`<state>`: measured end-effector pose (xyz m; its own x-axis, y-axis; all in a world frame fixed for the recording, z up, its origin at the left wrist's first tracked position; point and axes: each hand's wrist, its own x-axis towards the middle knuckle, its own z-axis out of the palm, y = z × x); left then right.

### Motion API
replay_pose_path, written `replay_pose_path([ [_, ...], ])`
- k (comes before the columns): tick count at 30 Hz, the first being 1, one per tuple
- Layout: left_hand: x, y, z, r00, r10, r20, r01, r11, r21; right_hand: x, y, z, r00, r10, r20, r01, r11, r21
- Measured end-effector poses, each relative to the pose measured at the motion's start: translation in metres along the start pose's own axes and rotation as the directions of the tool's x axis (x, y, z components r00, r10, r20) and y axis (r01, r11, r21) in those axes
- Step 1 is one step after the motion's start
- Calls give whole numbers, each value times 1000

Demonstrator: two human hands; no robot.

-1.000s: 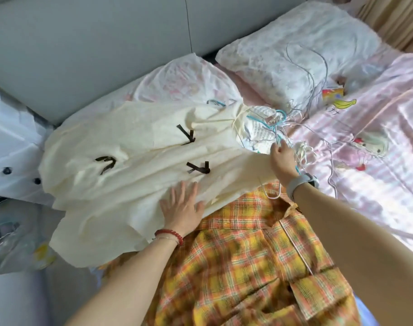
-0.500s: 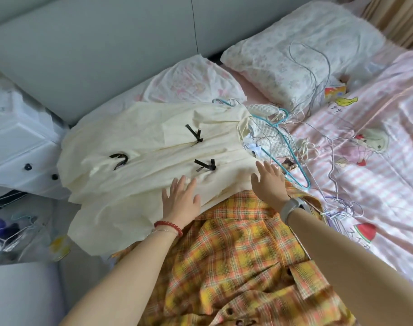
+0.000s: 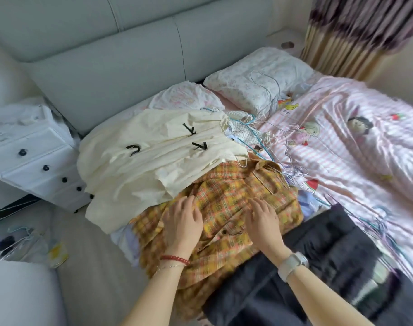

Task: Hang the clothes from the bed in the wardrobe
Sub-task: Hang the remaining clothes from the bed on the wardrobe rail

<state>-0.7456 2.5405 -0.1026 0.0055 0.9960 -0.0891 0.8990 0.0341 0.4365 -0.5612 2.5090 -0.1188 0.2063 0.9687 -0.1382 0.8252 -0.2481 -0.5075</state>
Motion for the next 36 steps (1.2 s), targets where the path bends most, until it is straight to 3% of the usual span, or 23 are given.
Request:
replay_pose_path([
  [4,-89,-1,16,993,95,66,-96,995,7,-97,21,2,1000,10,-27,-11,999,-38],
  [8,-175,-8,37,977,179,117,-179,984,-11,-193,55,14,994,112,14,-110,990,-84],
  [13,-252,10,65,926,258,277,-271,962,9,-294,105,14,967,254,1,-253,965,-65],
  [25,-348,166,131,668,578,469,-585,797,-151,-437,229,-60,819,544,-182,-548,836,35],
  [30,-383,241,181,568,614,548,-628,754,-195,-469,325,-94,741,650,-168,-646,759,86],
  [36,-428,321,274,515,563,646,-655,745,-128,-469,473,-141,672,724,-156,-699,690,189],
])
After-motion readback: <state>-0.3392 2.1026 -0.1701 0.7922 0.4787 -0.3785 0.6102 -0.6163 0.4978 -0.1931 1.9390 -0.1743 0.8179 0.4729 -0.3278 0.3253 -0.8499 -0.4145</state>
